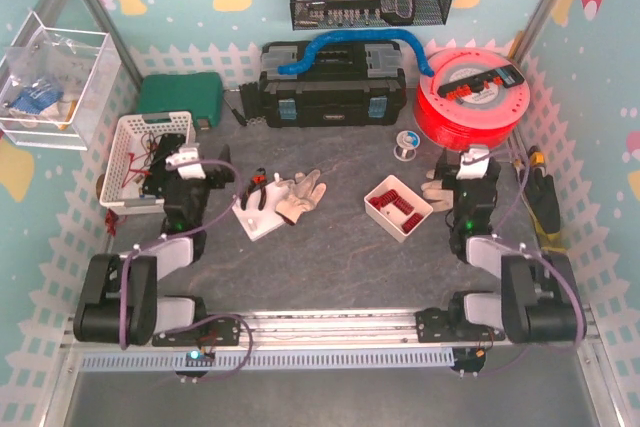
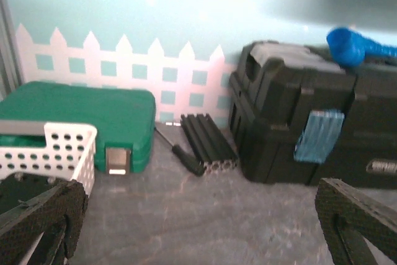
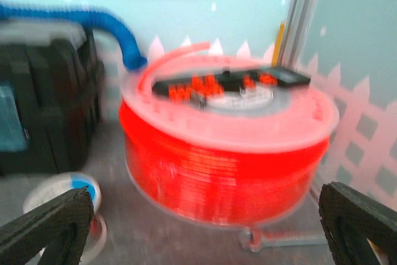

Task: Install the large spring

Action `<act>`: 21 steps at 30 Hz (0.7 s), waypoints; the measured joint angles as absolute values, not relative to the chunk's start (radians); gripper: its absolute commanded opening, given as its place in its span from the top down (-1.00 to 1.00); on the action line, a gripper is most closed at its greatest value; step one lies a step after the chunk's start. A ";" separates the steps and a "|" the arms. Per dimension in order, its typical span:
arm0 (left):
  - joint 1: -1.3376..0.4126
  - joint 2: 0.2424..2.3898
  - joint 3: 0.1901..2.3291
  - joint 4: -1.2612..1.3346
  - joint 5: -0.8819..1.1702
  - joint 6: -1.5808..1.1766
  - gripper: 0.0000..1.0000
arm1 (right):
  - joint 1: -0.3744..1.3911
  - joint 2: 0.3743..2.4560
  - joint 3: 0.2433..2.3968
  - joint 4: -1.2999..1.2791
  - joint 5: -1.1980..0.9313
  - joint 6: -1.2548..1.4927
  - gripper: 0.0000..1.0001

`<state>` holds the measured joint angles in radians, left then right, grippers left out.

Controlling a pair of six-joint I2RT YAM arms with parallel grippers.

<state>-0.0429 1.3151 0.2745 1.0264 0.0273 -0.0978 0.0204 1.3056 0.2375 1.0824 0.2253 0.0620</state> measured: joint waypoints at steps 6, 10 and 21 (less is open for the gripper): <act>-0.044 1.243 0.510 0.685 0.022 -0.182 -0.99 | 0.020 1.098 0.516 0.655 0.163 0.201 -0.97; -0.056 1.166 0.580 0.511 0.022 -0.301 -0.99 | 0.020 1.057 0.680 0.421 0.103 0.294 -0.97; -0.054 0.931 0.566 0.286 0.051 -0.683 -0.99 | 0.012 1.022 0.699 0.133 -0.027 0.484 -0.97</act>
<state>-0.0544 0.9314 0.5659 0.2863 0.0509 -0.6827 0.0120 1.0222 0.6994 0.1326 -0.0269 0.4843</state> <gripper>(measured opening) 0.993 0.987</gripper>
